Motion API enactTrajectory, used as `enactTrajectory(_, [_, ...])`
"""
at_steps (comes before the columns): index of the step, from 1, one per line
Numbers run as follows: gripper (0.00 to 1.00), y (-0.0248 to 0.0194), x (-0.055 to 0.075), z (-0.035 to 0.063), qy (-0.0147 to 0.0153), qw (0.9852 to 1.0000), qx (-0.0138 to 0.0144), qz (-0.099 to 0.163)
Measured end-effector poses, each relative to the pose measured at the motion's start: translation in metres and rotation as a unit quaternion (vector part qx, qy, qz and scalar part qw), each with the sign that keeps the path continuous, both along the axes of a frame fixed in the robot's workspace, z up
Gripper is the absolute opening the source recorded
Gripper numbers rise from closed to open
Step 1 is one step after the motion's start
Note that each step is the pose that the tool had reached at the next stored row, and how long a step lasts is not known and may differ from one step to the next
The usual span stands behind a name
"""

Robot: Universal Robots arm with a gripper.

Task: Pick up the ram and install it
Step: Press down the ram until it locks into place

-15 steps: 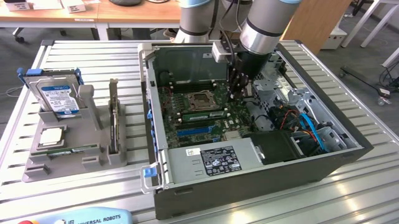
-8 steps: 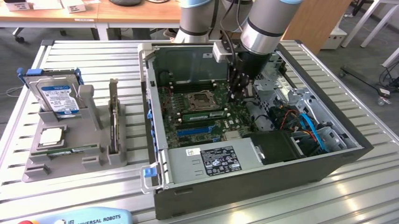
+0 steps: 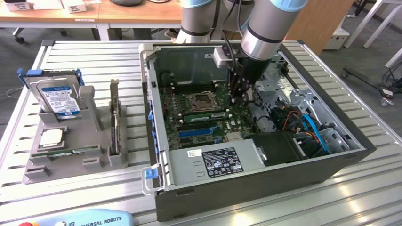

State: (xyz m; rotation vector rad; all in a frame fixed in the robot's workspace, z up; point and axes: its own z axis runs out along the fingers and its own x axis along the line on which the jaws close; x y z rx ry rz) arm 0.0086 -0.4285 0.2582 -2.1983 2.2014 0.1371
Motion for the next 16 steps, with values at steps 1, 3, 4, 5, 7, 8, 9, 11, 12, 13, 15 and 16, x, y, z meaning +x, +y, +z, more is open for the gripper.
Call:
enactTrajectory(1, [0.10, 0.0000, 0.000, -0.0013, 0.0000, 1.0000, 0.0000, 0.000])
enactTrajectory(3, [0.10, 0.0000, 0.000, -0.0042, 0.0000, 1.0000, 0.0000, 0.000])
enactTrajectory(4, [0.10, 0.0000, 0.000, -0.0057, 0.0000, 1.0000, 0.0000, 0.000])
enactTrajectory(5, [0.10, 0.0000, 0.000, -0.0073, 0.0000, 1.0000, 0.0001, 0.000])
enactTrajectory(7, [0.10, 0.0000, 0.000, -0.0104, 0.0000, 1.0000, 0.0001, 0.000])
enactTrajectory(8, [0.10, 0.0000, 0.000, -0.0120, 0.0000, 1.0000, 0.0002, 0.000])
enactTrajectory(9, [0.10, 0.0000, 0.000, -0.0135, 0.0000, 1.0000, 0.0002, 0.000])
enactTrajectory(11, [0.10, 0.0000, 0.000, -0.0141, 0.0000, 1.0000, 0.0001, 0.000])
enactTrajectory(12, [0.10, 0.0000, 0.000, -0.0141, 0.0000, 1.0000, 0.0001, 0.000])
enactTrajectory(13, [0.10, 0.0000, 0.000, -0.0141, 0.0000, 1.0000, 0.0001, 0.000])
enactTrajectory(15, [0.10, 0.0003, 0.000, -0.0142, 0.0000, 1.0000, 0.0001, 0.000])
enactTrajectory(16, [0.10, 0.0017, 0.000, -0.0145, 0.0000, 1.0000, 0.0002, 0.000])
